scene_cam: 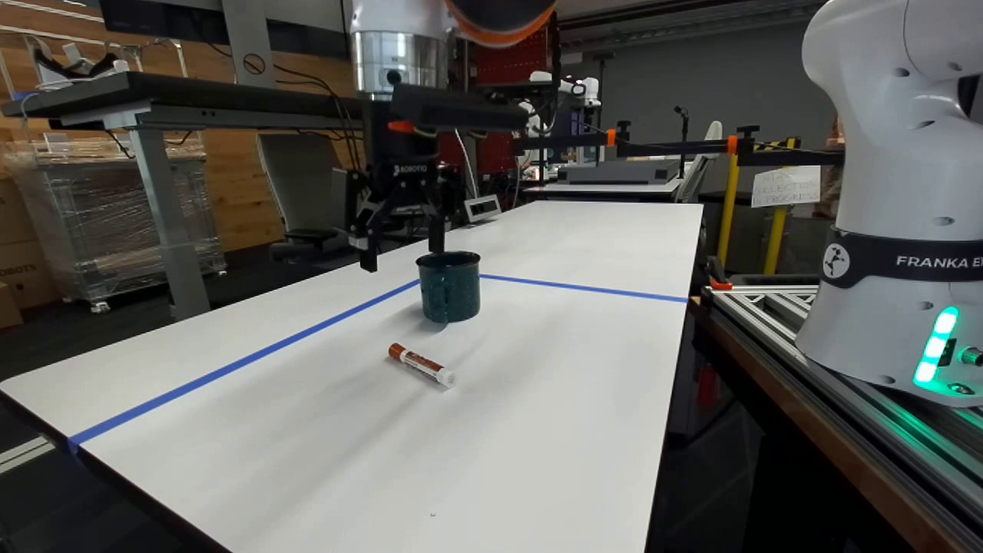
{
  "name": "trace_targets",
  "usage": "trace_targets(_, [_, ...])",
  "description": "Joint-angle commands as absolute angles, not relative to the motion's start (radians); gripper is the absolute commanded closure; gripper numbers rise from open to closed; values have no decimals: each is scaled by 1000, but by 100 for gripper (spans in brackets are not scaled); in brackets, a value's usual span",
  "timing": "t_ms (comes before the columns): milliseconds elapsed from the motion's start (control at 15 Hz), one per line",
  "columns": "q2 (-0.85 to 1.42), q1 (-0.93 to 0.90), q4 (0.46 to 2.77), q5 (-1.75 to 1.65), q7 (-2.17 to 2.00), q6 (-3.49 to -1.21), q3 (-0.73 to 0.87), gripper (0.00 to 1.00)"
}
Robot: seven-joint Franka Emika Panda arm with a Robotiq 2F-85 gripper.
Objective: Take the red marker out of the mug.
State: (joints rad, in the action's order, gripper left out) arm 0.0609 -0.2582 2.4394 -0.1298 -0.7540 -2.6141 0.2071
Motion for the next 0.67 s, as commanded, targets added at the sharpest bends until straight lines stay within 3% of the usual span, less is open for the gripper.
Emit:
trace_targets(0, [-103,-168,2477,-145,-763,-2440,105,0])
trace_targets(267, [-180,-93,2471,-107,-700,-2321,37,0])
trace_targets(600, [-187,-51,2481,-36,-479,-2332,22,0])
